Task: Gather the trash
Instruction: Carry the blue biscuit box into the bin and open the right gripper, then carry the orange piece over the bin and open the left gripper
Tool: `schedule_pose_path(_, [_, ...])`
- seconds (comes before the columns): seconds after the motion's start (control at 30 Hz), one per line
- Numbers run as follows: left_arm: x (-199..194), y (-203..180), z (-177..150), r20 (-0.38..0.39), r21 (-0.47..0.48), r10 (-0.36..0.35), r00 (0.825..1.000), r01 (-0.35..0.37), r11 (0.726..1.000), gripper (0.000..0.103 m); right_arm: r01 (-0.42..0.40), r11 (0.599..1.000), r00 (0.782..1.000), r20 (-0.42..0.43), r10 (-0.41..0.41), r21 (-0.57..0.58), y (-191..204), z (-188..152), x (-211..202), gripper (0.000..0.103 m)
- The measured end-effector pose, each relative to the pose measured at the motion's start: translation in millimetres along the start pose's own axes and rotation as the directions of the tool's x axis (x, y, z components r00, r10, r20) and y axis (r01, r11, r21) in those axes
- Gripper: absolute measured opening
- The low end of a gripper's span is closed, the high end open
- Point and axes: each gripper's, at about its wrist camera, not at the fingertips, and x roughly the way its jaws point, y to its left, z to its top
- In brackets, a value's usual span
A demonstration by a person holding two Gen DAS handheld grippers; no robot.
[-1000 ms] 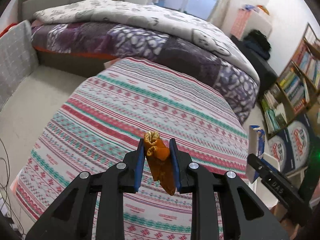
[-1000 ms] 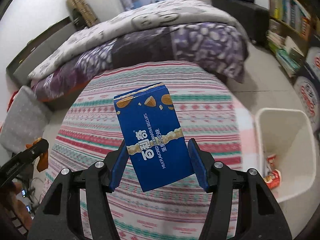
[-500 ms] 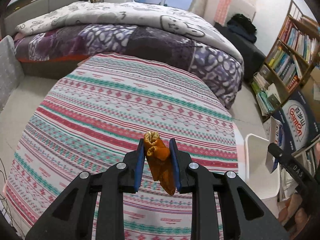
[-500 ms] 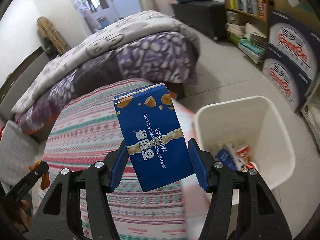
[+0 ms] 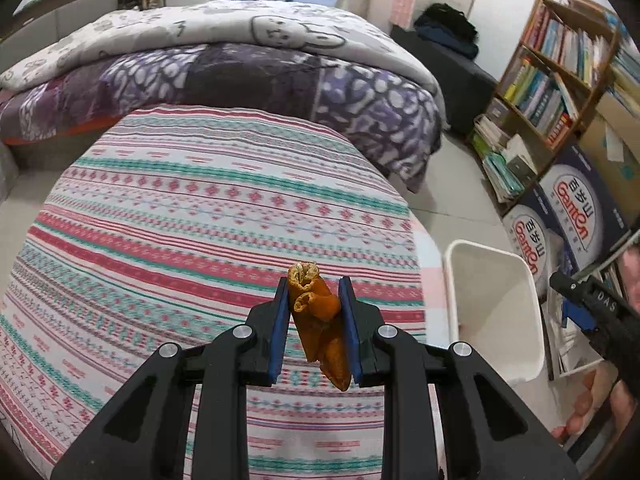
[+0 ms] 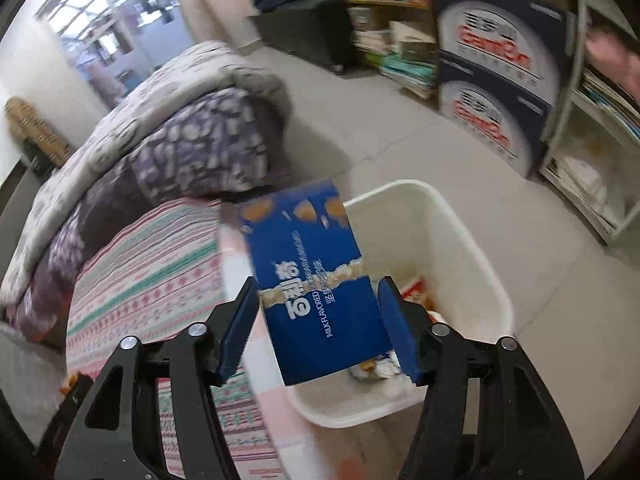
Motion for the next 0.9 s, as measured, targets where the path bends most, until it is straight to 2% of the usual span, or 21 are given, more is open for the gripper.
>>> schedule_pose_path(0.03, [2.5,-5.8,-1.1,-0.004,0.007,-0.008,1.000,0.008,1.000,0.025,0.014,1.000,1.000,0.002,-0.014,0.024,-8.7,2.8,-1.1,0.072])
schedule_pose_path(0.2, [13.9,-35.1,-6.2,-0.025,0.037,-0.053,0.998,0.054,0.998,0.025,0.060,0.994,0.998,0.029,-0.063,0.086,-35.8,11.4,-9.1,0.084])
schedule_pose_path(0.33, [23.0,-64.0,-11.6,-0.043,0.072,-0.084,0.996,0.087,0.994,0.025,0.082,0.988,0.995,0.047,-0.089,0.133,-55.5,16.8,-14.7,0.090])
schedule_pose_path(0.47, [32.0,-93.8,-19.1,-0.076,0.106,-0.132,0.988,0.140,0.984,0.025,0.074,0.981,0.996,0.044,-0.083,0.182,-72.7,21.0,-19.1,0.091])
schedule_pose_path(0.67, [44.7,-143.9,-29.1,-0.129,0.141,-0.232,0.964,0.250,0.958,0.025,0.052,0.973,0.996,0.062,-0.068,0.226,-91.1,26.4,-30.8,0.093])
schedule_pose_path(0.8, [50.7,-170.7,-29.3,-0.156,0.135,-0.314,0.936,0.335,0.932,0.025,0.033,0.963,0.995,0.079,-0.056,0.269,-104.7,29.4,-39.3,0.093])
schedule_pose_path(0.87, [55.0,-181.3,-24.4,-0.159,0.111,-0.346,0.925,0.365,0.924,0.037,0.021,0.956,0.994,0.094,-0.050,0.291,-111.3,31.7,-44.4,0.093])
schedule_pose_path(0.9, [56.7,-184.0,-22.7,-0.162,0.099,-0.354,0.921,0.372,0.923,0.051,0.019,0.955,0.993,0.102,-0.052,0.297,-114.0,32.1,-46.9,0.093])
